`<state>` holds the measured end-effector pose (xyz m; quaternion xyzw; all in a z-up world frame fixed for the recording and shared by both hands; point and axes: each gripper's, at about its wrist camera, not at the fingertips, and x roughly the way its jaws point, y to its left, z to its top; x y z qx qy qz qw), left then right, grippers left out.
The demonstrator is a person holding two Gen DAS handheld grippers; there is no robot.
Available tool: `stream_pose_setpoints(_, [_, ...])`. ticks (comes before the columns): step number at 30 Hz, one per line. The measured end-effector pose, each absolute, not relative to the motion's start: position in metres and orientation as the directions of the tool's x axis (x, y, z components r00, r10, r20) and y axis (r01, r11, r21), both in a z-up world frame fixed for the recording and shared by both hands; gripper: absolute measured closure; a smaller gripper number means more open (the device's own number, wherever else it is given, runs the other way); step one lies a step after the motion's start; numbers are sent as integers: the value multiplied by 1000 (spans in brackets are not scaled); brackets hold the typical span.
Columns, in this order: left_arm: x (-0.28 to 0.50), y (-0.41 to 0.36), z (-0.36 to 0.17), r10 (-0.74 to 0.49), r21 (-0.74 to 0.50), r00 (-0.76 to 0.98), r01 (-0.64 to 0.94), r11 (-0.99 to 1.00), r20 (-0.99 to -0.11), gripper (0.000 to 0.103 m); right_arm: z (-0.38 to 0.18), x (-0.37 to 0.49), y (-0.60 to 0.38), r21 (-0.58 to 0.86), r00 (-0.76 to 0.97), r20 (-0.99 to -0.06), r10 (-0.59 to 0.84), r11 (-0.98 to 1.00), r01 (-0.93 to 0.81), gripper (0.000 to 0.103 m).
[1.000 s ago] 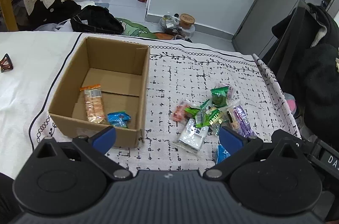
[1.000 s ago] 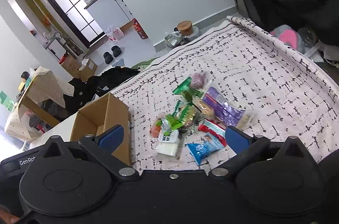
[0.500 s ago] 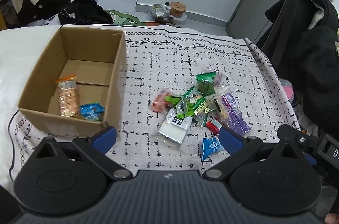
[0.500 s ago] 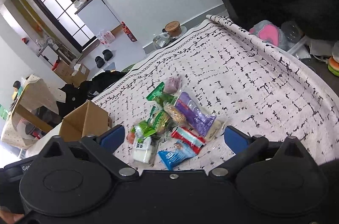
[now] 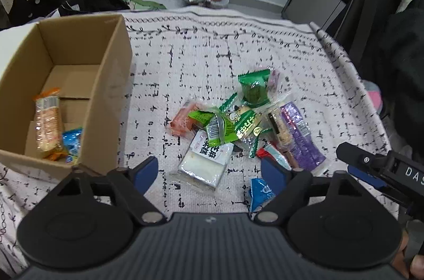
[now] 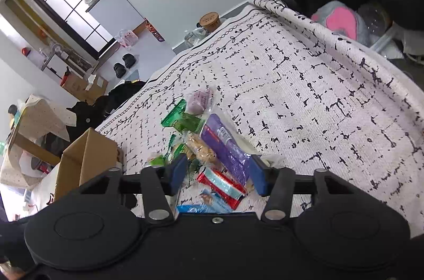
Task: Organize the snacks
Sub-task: 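Move both open tools back to the snack pile, then grasp the white black-lettered packet with the left tool while the right tool grasps the purple packet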
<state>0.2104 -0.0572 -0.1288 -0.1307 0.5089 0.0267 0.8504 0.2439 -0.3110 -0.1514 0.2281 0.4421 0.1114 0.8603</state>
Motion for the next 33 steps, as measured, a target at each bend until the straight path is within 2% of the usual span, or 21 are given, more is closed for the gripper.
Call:
stream_pose_setpoints(5, [226, -60, -150, -82, -179, 436, -186, 966, -896, 34, -163, 257, -311, 493, 592, -702, 395, 870, 4, 55])
stream_pose_setpoints(13, [246, -63, -173, -65, -151, 397, -189, 970, -916, 36, -184, 280, -309, 490, 570, -721, 393, 872, 19, 59])
stream_pose_setpoints(22, [255, -65, -198, -66, -141, 337, -202, 969, -939, 39, -209, 290, -300, 423, 456, -816, 356, 905, 51, 59])
stream_pose_setpoints(25, [254, -67, -200, -58, -130, 342, -193, 972, -938, 39, -208, 289, -288, 378, 443, -830, 338, 926, 2, 52])
stream_pose_setpoints(28, [254, -67, -200, -51, -121, 343, -186, 975, -938, 46, -210, 289, -276, 326, 435, -845, 310, 945, -39, 50])
stream_pose_setpoints(29, [253, -67, -199, -53, -123, 346, -183, 975, -937, 52, -210, 289, -274, 310, 434, -850, 300, 949, -49, 51])
stream_pose_setpoints(31, [253, -66, -196, -61, -132, 346, -185, 974, -936, 55, -210, 288, -272, 291, 436, -852, 289, 955, -63, 64])
stream_pose_setpoints(33, [251, -64, -193, -74, -147, 344, -193, 970, -936, 56, -208, 286, -273, 299, 433, -850, 299, 952, -69, 69])
